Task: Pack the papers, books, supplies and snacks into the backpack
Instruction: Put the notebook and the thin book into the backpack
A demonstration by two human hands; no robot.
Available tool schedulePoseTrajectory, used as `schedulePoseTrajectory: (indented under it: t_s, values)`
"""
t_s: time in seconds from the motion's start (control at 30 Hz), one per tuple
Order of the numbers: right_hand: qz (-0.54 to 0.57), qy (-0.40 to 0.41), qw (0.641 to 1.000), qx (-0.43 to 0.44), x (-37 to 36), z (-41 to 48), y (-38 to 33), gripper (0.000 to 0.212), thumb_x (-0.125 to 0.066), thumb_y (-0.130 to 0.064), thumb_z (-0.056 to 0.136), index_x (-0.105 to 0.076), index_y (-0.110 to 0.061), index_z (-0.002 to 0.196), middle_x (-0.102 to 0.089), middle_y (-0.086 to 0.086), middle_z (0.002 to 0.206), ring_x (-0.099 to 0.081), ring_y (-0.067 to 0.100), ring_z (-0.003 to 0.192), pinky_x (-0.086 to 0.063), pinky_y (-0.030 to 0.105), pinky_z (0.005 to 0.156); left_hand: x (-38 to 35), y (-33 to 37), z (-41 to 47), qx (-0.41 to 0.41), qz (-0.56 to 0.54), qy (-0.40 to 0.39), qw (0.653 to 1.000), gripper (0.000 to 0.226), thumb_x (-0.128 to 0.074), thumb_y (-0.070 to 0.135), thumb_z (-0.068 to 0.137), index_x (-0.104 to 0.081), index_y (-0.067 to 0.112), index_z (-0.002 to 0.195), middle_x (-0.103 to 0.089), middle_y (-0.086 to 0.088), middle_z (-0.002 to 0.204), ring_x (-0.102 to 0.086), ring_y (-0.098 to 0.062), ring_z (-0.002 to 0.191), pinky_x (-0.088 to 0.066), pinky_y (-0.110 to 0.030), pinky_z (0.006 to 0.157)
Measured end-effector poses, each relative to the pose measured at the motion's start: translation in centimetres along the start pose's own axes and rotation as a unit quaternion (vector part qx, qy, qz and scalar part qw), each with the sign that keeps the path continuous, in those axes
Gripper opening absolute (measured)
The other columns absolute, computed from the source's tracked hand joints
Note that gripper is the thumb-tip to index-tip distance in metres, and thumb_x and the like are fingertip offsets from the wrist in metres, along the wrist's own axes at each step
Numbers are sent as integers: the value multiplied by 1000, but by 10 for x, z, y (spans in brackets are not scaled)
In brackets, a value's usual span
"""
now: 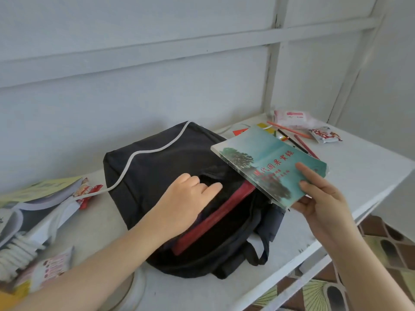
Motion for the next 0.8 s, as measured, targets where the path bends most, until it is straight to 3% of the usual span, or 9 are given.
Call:
schedulePoseTrajectory:
  t_s: [0.1,0.2,0.3,0.4,0.47,0.6,0.67,0.73,0.8]
  values:
    - [3,1,1000,1,-1,0,1,35,-39,4,95,-64,-17,108,-67,0,104,-71,14,70,-57,27,53,-7,-2,-2,64,13,-41,997,52,-63,31,81,-53,11,128,-60,4,59,-53,-17,60,-44,-30,63]
    - [-3,1,1000,2,-1,1,0,36,-40,5,95,-65,-18,107,-68,-1,102,-71,14,70,-57,27,52,-17,3,-1,96,3,-97,991,86,-53,58,83,-18,13,147,-63,0,84,-56,-17,80,-42,-28,75]
    - [-6,-1,1000,3,0,1,0,37,-40,5,95,-65,-19,106,-68,-1,101,-71,14,70,-57,27,52,-25,-13,2,150,-37,-116,981,92,-58,47,86,6,21,147,-56,-1,96,-53,-16,88,-41,-26,72]
    - [-4,-2,1000,1,2,2,2,37,-40,5,94,-66,-19,106,-69,-2,99,-71,14,70,-57,27,52,-20,-27,5,155,-108,-110,976,75,-57,29,89,-7,25,145,-53,2,78,-56,-17,74,-47,-31,67]
    - [-2,-5,1000,-2,3,2,4,38,-41,5,94,-66,-20,107,-71,-3,96,-71,14,71,-56,27,52,-12,-50,6,186,-170,-82,964,58,-52,20,88,-20,25,137,-61,-2,79,-61,-24,76,-48,-37,71]
    - [20,-7,1000,-6,4,2,8,37,-41,5,93,-65,-17,111,-69,2,103,-71,15,74,-56,26,53,-26,-125,1,314,-327,-87,887,43,-49,12,91,-24,25,124,-63,-15,96,-60,-23,86,-46,-40,83]
    - [28,-10,999,-13,4,1,12,37,-40,4,94,-64,-15,114,-69,3,106,-71,15,76,-57,26,53,-39,-147,-6,360,-332,-111,865,42,-47,14,94,-20,29,122,-57,-19,104,-59,-26,92,-46,-42,82]
    - [28,-14,999,-18,3,0,16,37,-40,4,94,-63,-15,116,-70,2,106,-71,16,77,-57,27,53,-40,-148,-6,365,-272,-96,885,42,-47,12,94,-21,28,123,-56,-19,97,-59,-33,88,-46,-45,75]
    - [29,-10,999,-23,6,-1,19,37,-40,4,94,-64,-15,115,-71,2,103,-72,17,77,-57,28,53,-19,-136,-3,323,-166,2,932,43,-55,3,87,-35,18,123,-55,-12,96,-55,-31,90,-46,-41,68]
Point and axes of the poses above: each hand's wrist, its own z-axis towards the middle knuckle, its own x-axis out of the back of the hand, y = z × x, the point moved 10 cm from there along z, towards the middle knuckle
